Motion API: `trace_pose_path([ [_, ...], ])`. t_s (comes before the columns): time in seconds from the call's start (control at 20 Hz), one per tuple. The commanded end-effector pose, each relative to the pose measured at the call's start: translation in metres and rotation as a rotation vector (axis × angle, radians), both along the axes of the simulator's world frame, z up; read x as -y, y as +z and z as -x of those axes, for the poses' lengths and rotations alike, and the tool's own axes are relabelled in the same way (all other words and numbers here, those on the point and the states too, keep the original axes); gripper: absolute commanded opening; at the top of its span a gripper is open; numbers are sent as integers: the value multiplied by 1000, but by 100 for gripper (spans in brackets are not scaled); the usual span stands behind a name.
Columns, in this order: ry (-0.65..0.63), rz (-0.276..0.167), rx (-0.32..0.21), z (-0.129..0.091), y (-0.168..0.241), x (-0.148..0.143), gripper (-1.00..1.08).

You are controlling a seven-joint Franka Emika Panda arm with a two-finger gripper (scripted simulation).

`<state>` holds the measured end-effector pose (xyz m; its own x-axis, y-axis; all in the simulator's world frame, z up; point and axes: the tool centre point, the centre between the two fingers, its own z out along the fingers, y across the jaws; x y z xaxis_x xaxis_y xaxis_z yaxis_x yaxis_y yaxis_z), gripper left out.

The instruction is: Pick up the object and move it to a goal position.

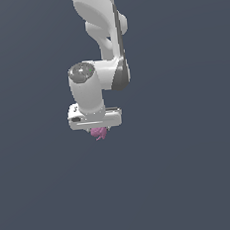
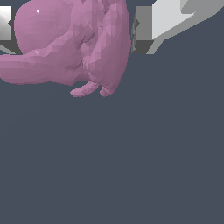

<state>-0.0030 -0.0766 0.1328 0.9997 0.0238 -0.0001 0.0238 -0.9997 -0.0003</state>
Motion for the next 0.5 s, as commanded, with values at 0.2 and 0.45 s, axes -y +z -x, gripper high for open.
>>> trace_pose_path([
  [0.2, 0, -1, 1, 2, 73, 25, -100],
  [0.45, 0, -1, 1, 2, 130, 44, -100],
])
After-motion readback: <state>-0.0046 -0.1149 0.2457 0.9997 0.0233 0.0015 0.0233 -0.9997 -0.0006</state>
